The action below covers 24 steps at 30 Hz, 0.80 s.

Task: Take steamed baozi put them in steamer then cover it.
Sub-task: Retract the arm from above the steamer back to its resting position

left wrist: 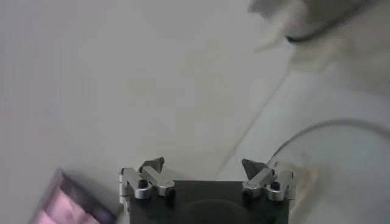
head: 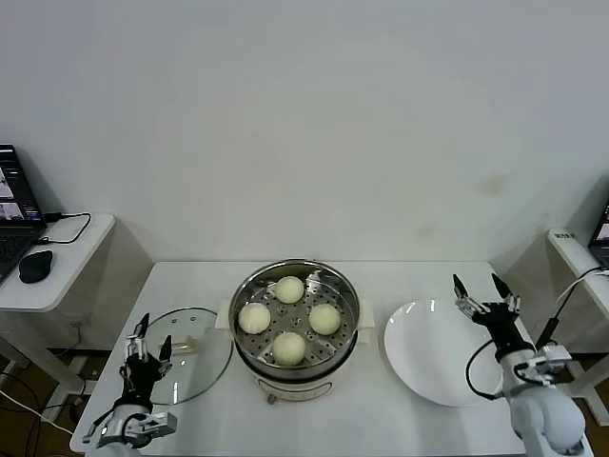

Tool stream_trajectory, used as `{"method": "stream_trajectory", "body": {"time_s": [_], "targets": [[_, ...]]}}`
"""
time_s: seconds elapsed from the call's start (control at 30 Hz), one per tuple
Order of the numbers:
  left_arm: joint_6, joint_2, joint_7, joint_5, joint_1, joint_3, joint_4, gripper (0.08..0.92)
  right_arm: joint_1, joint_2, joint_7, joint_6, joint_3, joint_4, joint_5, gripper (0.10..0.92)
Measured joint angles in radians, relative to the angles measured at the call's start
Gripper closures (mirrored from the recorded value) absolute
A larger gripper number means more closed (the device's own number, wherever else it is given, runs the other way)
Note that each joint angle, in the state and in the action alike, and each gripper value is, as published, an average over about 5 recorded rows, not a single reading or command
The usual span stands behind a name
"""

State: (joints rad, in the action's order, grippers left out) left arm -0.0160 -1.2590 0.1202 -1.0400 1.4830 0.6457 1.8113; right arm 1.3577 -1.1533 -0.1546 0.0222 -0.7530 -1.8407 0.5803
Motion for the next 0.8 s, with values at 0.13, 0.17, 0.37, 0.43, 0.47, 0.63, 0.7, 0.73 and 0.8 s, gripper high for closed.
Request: {"method": "stream_trajectory", "body": {"time_s": [0.13,0.17,0.37,0.43,0.47,0.63,0.7,0.73,0.8], "targets": [[-0.028,0.023,-0.030,-0.093,-0.024,-0.027,-0.019,0.177,0.038,-0.015,0.000,0.012,-0.015,-0.012,-0.007,0.202],[-0.034,0.025,-0.039,-0.112,-0.028,-0.032,-0.024,0.177,0.046,-0.019,0.000,0.014,-0.018,-0.013,-0.009,0.202],[-0.066,0.033,-0.083,-0.199,-0.037,-0.046,-0.031,0.177,0.076,-0.030,0.000,0.023,-0.033,-0.023,-0.016,0.203],[-0.076,0.038,-0.094,-0.216,-0.032,-0.046,-0.027,0.177,0.082,-0.033,0.000,0.026,-0.036,-0.023,-0.017,0.202],[-0.081,0.040,-0.099,-0.223,-0.029,-0.046,-0.024,0.177,0.084,-0.035,0.001,0.027,-0.037,-0.023,-0.018,0.202],[-0.099,0.040,-0.116,-0.245,-0.011,-0.053,-0.010,0.177,0.091,-0.046,0.001,0.030,-0.039,-0.021,-0.026,0.203],[-0.103,0.038,-0.120,-0.252,-0.009,-0.057,-0.009,0.177,0.093,-0.049,0.001,0.031,-0.040,-0.021,-0.029,0.203],[-0.105,0.037,-0.122,-0.255,-0.009,-0.059,-0.010,0.177,0.094,-0.051,0.001,0.031,-0.041,-0.021,-0.031,0.203],[-0.108,0.035,-0.126,-0.262,-0.012,-0.060,-0.015,0.177,0.098,-0.054,0.002,0.033,-0.043,-0.021,-0.033,0.202]]}}
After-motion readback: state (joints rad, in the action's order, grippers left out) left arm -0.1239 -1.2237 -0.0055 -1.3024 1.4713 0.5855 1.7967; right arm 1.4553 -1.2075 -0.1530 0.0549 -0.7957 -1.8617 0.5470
